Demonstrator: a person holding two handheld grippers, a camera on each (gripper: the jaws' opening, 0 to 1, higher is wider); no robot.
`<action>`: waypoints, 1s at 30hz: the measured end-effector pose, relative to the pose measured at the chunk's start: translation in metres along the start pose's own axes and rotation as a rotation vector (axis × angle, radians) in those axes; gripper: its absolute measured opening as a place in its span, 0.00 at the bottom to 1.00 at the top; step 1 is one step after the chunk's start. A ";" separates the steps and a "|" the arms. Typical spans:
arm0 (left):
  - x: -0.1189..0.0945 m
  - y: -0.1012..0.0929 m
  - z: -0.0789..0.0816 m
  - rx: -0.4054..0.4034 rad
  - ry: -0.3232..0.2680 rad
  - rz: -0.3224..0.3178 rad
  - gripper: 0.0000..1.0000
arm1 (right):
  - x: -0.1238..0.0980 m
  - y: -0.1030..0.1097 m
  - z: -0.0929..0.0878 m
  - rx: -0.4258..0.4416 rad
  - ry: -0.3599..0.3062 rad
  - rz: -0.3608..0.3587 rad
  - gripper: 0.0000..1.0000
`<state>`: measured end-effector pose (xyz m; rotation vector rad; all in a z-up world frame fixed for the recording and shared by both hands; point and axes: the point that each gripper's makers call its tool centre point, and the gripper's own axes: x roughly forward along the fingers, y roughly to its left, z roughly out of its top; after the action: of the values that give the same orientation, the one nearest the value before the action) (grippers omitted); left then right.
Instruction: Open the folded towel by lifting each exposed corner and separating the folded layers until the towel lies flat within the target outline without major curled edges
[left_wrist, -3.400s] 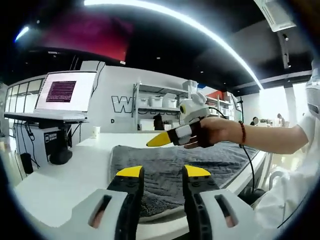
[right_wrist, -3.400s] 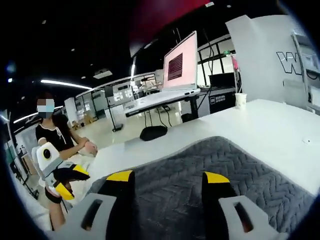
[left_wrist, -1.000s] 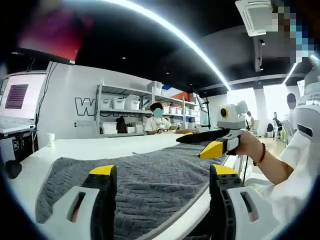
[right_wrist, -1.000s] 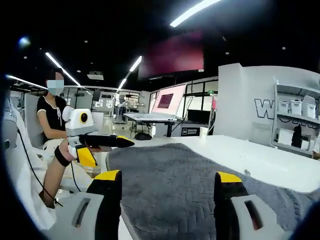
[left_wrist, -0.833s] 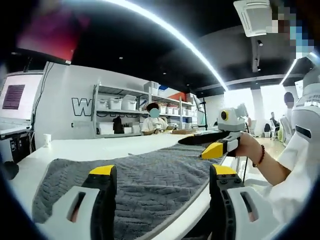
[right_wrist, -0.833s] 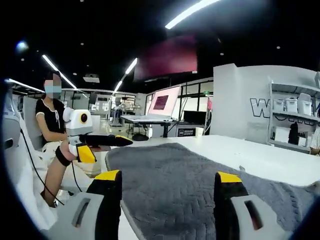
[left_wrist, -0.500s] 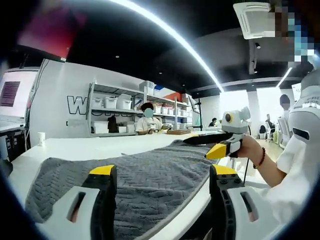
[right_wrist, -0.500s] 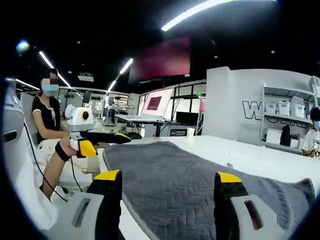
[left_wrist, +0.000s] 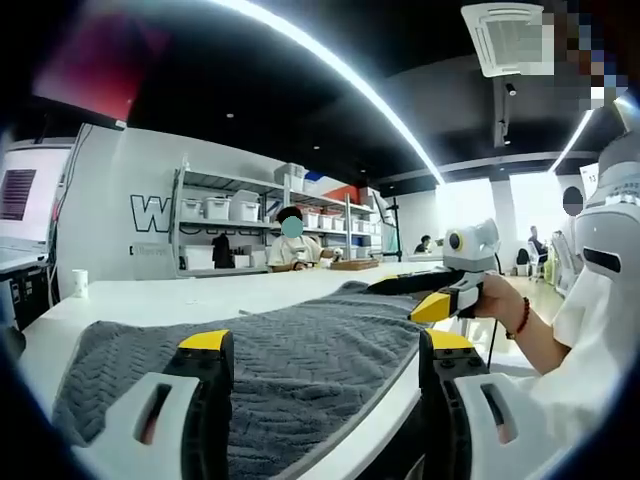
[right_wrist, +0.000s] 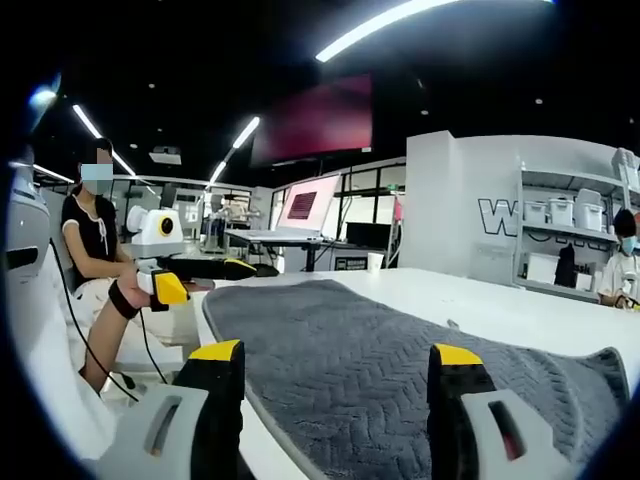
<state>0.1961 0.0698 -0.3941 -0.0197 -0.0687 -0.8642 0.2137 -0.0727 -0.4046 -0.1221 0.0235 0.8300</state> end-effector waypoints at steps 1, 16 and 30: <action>0.000 0.001 -0.001 0.000 0.002 0.004 0.74 | 0.001 0.001 -0.001 0.004 0.002 0.004 0.73; 0.001 0.001 -0.005 0.003 0.011 0.003 0.74 | 0.002 0.005 -0.002 -0.001 0.006 0.011 0.73; 0.001 0.002 -0.008 0.008 0.018 0.013 0.74 | 0.005 0.012 -0.006 0.000 0.016 0.028 0.72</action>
<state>0.1991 0.0701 -0.4024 -0.0051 -0.0555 -0.8513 0.2080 -0.0619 -0.4122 -0.1290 0.0405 0.8565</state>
